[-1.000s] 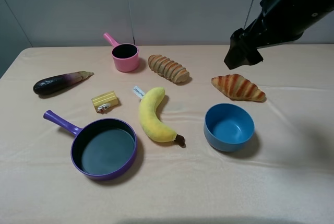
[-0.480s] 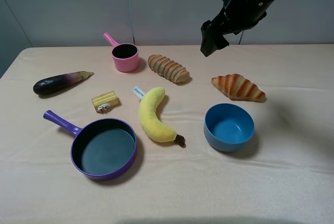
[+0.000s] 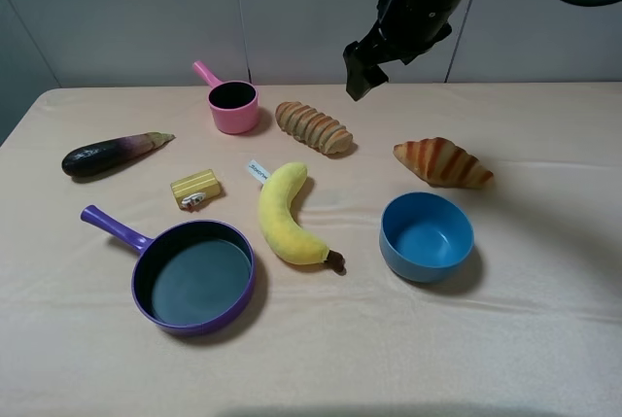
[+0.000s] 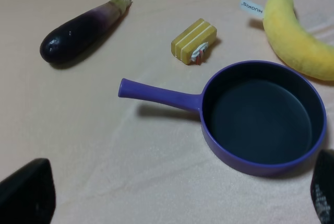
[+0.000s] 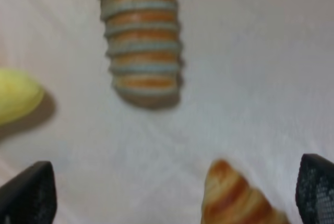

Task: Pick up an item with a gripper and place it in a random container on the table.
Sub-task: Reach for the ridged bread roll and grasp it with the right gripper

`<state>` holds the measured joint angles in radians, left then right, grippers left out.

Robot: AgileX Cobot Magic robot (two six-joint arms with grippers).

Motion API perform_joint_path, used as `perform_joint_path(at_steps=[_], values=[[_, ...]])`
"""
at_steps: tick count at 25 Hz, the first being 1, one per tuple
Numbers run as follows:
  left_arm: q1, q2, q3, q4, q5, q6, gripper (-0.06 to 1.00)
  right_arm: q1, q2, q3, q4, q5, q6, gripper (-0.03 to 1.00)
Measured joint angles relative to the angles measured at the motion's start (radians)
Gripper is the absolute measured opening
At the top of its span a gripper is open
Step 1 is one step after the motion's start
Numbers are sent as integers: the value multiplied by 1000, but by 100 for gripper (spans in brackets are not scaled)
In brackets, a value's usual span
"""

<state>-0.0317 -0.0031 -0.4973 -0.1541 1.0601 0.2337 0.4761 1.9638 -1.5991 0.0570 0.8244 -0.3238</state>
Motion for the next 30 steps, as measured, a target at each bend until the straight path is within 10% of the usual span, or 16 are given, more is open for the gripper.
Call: perform_joint_path(at_steps=[30], values=[[0, 0, 0, 0, 0, -1, 99, 0, 377, -264, 85, -182, -37, 69]])
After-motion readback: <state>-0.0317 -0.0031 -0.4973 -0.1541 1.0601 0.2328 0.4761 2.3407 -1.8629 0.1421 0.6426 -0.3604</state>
